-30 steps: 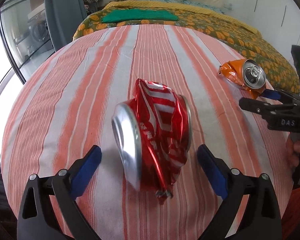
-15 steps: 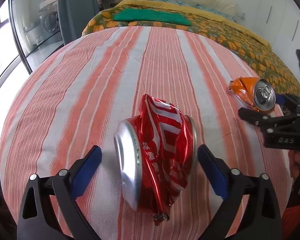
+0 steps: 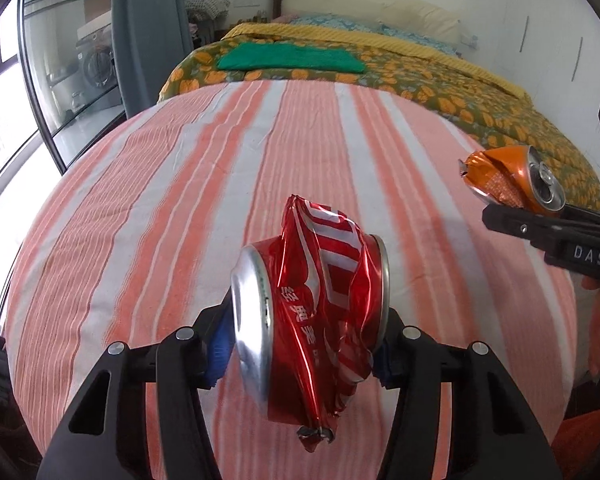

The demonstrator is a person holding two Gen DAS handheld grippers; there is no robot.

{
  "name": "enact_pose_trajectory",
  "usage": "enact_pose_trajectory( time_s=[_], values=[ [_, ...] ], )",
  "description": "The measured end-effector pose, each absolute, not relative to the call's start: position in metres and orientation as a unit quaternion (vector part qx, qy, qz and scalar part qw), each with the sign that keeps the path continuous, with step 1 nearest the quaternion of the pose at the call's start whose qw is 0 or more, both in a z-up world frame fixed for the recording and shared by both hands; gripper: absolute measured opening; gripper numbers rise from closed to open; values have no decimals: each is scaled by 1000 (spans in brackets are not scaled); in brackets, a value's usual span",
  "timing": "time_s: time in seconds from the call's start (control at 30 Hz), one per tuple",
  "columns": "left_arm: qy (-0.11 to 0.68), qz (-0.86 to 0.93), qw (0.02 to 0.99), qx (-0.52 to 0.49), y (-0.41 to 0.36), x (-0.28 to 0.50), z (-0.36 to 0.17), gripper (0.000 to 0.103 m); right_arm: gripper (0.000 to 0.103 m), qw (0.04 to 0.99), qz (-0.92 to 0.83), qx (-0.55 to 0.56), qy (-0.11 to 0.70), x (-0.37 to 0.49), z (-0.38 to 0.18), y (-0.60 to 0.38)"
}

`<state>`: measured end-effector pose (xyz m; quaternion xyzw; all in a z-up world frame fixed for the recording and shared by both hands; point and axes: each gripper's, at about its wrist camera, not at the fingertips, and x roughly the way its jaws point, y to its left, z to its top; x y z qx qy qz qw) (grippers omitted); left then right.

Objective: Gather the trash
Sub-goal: 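Carry both cans to the blue wastebasket and open both tools to drop them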

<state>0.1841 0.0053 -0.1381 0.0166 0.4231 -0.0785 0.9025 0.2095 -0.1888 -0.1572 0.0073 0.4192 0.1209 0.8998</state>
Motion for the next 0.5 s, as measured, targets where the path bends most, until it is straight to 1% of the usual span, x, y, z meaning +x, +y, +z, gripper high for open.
enact_pose_trajectory(
  time_s=[0.2, 0.5],
  values=[
    [409, -100, 907, 24, -15, 169, -120, 54, 51, 907, 120, 13, 404, 180, -150, -199],
    [404, -138, 903, 36, -56, 153, -111, 54, 51, 915, 104, 36, 389, 135, -145, -231]
  ],
)
